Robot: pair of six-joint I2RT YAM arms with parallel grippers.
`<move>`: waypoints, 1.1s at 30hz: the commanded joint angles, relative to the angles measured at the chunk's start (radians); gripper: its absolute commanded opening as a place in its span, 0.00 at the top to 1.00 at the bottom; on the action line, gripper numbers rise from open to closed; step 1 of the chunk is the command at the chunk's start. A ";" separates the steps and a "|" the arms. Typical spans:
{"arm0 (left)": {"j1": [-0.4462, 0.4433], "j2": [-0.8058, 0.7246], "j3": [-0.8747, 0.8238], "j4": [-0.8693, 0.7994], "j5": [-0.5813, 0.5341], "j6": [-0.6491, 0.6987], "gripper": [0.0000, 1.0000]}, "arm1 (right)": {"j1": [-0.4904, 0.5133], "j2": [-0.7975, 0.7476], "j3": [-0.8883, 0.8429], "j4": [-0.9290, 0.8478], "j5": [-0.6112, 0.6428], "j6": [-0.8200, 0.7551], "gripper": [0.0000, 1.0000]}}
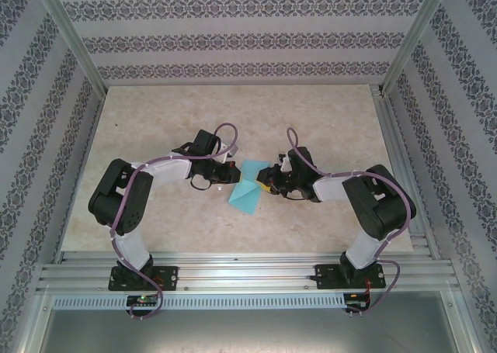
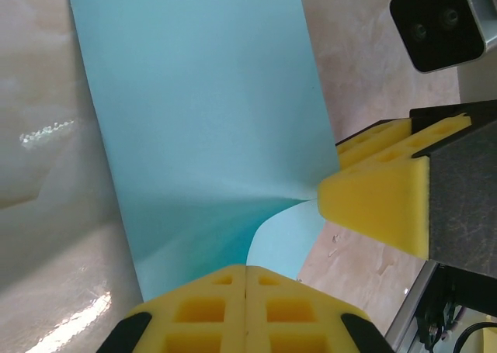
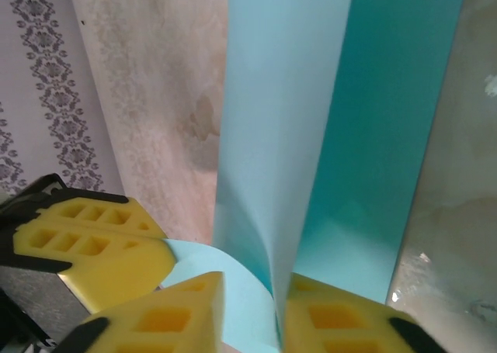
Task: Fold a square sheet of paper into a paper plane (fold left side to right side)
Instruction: Turn over the paper at the center of the table.
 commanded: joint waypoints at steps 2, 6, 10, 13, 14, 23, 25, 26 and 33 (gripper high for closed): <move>0.011 -0.032 -0.015 0.016 -0.017 -0.003 0.90 | 0.012 0.000 -0.004 0.070 -0.021 0.029 0.91; 0.049 -0.104 -0.040 -0.006 -0.026 -0.003 0.71 | 0.011 -0.044 -0.001 0.047 -0.021 0.020 1.00; 0.129 -0.254 -0.102 0.001 0.008 -0.050 0.39 | 0.003 -0.123 0.020 -0.023 -0.019 -0.017 1.00; 0.204 -0.372 -0.164 0.060 0.091 -0.152 0.21 | -0.010 -0.192 0.036 -0.046 -0.032 -0.030 1.00; 0.227 -0.409 -0.186 0.090 0.123 -0.203 0.15 | -0.016 -0.213 0.045 -0.054 -0.041 -0.029 1.00; 0.267 -0.586 -0.363 0.561 0.295 -0.741 0.00 | -0.031 -0.371 0.191 -0.157 -0.075 -0.006 1.00; 0.262 -0.622 -0.377 0.611 0.289 -0.797 0.00 | -0.031 -0.388 0.221 -0.157 -0.082 0.012 1.00; 0.258 -0.639 -0.377 0.620 0.288 -0.812 0.00 | -0.031 -0.392 0.236 -0.156 -0.088 0.022 1.00; 0.211 -0.680 -0.332 0.664 0.306 -0.858 0.00 | -0.014 -0.406 0.289 -0.079 -0.110 0.109 1.00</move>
